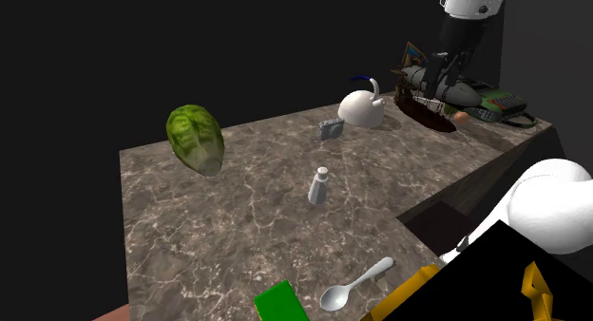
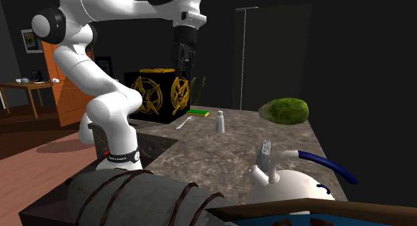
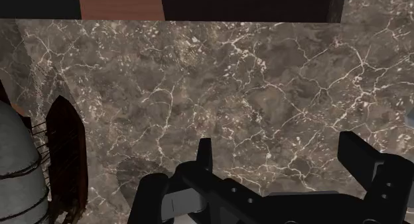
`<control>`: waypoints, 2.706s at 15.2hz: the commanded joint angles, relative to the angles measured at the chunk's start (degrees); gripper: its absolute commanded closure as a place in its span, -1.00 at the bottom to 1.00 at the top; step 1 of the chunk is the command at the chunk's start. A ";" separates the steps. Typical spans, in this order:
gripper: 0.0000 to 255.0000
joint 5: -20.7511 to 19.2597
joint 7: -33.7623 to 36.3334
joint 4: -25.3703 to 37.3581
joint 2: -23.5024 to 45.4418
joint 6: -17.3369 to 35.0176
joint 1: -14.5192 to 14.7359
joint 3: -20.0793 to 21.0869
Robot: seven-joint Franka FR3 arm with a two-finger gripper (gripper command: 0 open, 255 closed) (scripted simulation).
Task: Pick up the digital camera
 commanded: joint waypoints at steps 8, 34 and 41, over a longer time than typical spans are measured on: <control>-1.00 -3.53 -16.95 -4.28 6.94 15.30 3.70 -8.53; -1.00 17.68 -78.77 9.46 51.04 50.11 17.15 -23.18; 1.00 18.97 -79.88 8.35 52.67 52.64 17.00 -22.97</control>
